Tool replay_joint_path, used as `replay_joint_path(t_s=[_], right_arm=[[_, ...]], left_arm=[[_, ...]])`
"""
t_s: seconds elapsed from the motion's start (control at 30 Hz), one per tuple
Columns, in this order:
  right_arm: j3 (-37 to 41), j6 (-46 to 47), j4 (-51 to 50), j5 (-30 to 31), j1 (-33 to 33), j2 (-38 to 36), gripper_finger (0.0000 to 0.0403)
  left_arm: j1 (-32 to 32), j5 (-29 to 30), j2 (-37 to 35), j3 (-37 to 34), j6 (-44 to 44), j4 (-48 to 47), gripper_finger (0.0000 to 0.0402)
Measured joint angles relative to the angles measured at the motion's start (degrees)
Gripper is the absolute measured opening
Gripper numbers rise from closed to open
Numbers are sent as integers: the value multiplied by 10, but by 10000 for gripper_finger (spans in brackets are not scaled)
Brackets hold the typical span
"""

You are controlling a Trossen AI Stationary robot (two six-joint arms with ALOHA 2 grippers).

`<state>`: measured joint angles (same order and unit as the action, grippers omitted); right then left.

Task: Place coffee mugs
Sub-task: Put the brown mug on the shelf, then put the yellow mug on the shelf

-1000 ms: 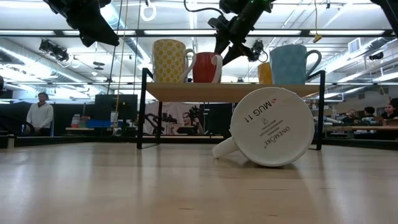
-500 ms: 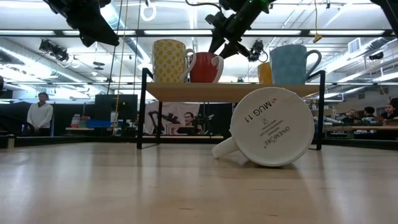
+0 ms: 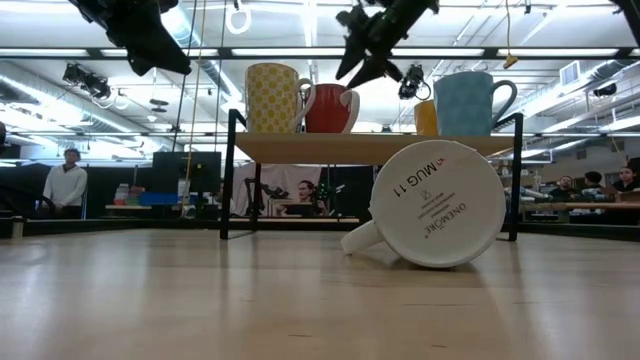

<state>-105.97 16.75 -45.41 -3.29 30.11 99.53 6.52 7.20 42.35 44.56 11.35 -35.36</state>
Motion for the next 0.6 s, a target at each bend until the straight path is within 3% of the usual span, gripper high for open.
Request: replay_joint_path(t_s=[0.27,0.5,0.6], right_arm=[[0,-35,-2,0,-28,-65,175],[0,-101,-52,2,-111,-85,175],[0,-106,-70,18,-151,-85,175]], left_arm=[[0,-10,0,0,18,-1,91],[-2,-155,0,19,54,0,91],[-27,-181,0,20,68,4,91]])
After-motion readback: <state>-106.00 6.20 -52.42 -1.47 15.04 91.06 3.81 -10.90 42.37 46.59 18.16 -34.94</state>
